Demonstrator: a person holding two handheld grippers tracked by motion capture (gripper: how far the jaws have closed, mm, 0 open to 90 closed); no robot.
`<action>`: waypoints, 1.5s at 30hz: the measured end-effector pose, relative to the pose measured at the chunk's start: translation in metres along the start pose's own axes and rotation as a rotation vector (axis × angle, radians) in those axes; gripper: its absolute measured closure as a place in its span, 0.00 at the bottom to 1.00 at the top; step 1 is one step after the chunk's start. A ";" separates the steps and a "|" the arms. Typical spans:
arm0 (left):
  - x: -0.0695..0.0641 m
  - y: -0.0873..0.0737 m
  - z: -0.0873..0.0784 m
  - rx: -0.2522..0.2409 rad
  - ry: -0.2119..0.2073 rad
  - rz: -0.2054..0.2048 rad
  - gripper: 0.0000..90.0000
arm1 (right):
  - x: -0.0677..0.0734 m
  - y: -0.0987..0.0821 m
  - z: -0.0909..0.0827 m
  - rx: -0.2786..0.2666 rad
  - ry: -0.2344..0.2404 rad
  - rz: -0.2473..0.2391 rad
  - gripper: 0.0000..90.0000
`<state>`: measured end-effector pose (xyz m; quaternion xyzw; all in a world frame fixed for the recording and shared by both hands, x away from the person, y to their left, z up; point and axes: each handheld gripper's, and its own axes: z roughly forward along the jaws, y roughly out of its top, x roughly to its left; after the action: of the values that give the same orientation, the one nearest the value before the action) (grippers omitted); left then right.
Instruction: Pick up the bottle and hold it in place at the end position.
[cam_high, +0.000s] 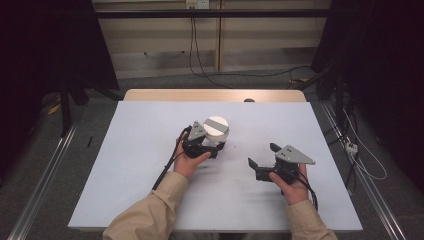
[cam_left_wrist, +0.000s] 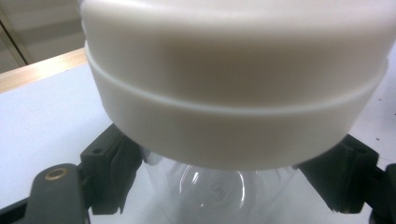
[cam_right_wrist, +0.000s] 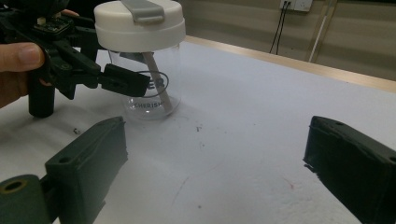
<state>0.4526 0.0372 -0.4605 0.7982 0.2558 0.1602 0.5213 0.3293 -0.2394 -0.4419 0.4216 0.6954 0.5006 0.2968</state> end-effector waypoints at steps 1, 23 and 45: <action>0.000 0.000 0.000 0.000 0.003 0.003 0.21 | 0.000 0.001 0.002 0.003 0.005 0.003 0.06; 0.000 0.000 0.000 0.002 0.001 0.004 0.21 | 0.002 0.021 0.032 0.073 0.108 0.068 0.97; 0.000 0.000 0.000 0.004 0.005 0.011 0.21 | 0.015 0.047 0.060 0.078 0.154 0.032 1.00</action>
<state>0.4525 0.0370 -0.4603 0.8003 0.2532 0.1645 0.5180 0.3861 -0.1924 -0.4163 0.4042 0.7284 0.5086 0.2176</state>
